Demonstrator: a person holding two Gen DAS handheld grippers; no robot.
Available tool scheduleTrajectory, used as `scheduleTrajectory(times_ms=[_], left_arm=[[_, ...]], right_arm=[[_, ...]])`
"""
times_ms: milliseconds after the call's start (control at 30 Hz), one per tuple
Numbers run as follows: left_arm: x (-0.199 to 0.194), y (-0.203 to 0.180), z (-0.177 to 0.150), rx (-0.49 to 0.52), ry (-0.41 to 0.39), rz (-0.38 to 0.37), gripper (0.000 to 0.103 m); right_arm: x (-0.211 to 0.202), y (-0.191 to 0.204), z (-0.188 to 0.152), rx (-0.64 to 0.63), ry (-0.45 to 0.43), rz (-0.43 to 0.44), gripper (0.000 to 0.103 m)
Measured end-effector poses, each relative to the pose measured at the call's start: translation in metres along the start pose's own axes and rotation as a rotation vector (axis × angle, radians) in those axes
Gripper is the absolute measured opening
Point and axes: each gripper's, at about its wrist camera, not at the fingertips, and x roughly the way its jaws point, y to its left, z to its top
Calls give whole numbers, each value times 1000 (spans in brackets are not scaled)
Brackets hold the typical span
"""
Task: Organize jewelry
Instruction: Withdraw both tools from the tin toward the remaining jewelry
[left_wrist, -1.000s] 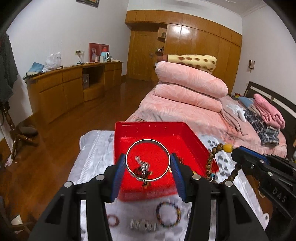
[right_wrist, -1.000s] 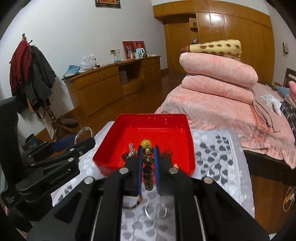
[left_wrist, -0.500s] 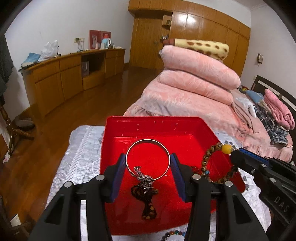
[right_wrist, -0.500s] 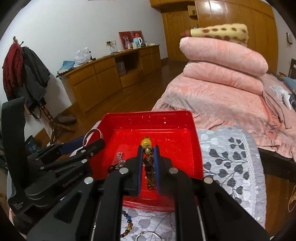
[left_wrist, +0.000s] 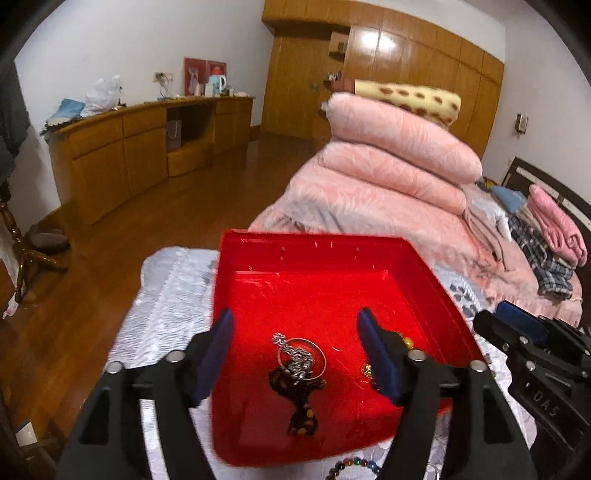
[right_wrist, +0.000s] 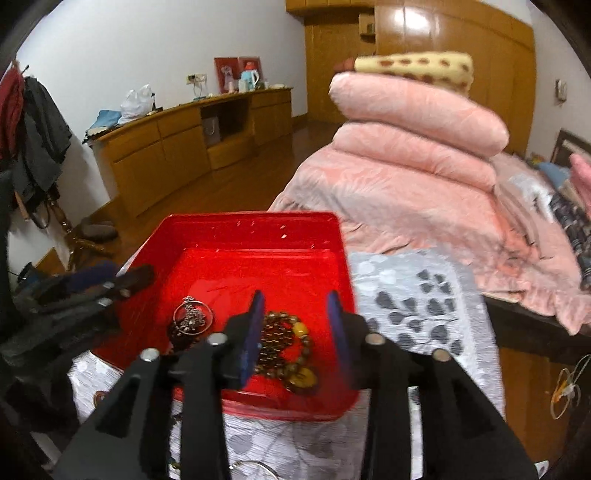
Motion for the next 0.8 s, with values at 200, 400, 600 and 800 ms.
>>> scheduleTrajectory(times_ms=[200, 400, 600, 800], left_arm=[[-50, 27, -6, -22, -79, 19, 83], [-96, 52, -34, -22, -133, 85, 86], [-112, 63, -65, 4, -115, 129, 90], [-105, 64, -100, 24, -36, 138, 90]], right_arm=[[-41, 4, -23, -29, -63, -13, 60], [-70, 10, -58, -10, -81, 18, 67], [-83, 11, -89, 31, -52, 8, 80], [-79, 10, -115, 57, 9, 13, 82]])
